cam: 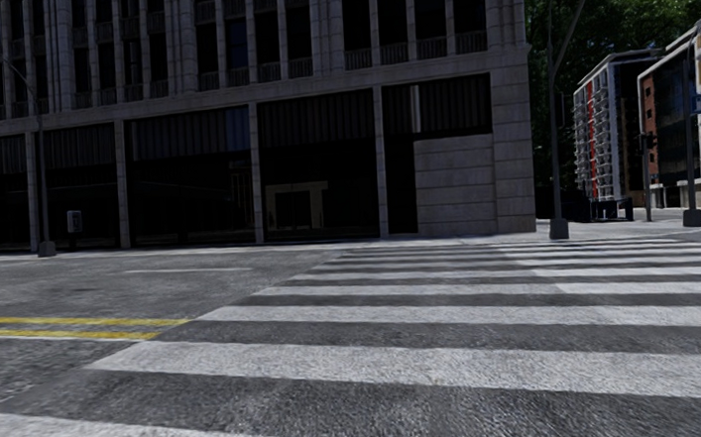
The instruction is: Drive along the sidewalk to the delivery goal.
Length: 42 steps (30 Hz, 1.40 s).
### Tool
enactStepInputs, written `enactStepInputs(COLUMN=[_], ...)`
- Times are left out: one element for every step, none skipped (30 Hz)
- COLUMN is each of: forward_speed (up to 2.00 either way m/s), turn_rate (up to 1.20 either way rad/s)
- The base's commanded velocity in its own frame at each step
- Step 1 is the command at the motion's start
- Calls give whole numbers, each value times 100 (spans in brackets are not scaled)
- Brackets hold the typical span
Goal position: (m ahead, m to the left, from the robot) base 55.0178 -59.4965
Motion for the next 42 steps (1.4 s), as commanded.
enactStepInputs(forward_speed=[191, 191, 191, 191, 191, 191, 191, 191, 191, 191, 191, 191, 191, 191, 191, 191, 191, 191, 191, 191, 191, 191, 191, 191, 191, 191, 191, 191, 191, 191, 191, 191, 191, 191, 191, 191, 191, 191, 191, 191, 191, 191], turn_rate=[0, 0, -2, -2, -15, -20, -22, -22, -22, -22, -22, -22, -22, -22, -22, -22, -22, -22, -22, -23, -23, -24, -24, -25, -26, -26, -27, -27, -27, -27, -28, -28, -28, -28, -28, -28, -28, -29, -31, -31, -31, -32])
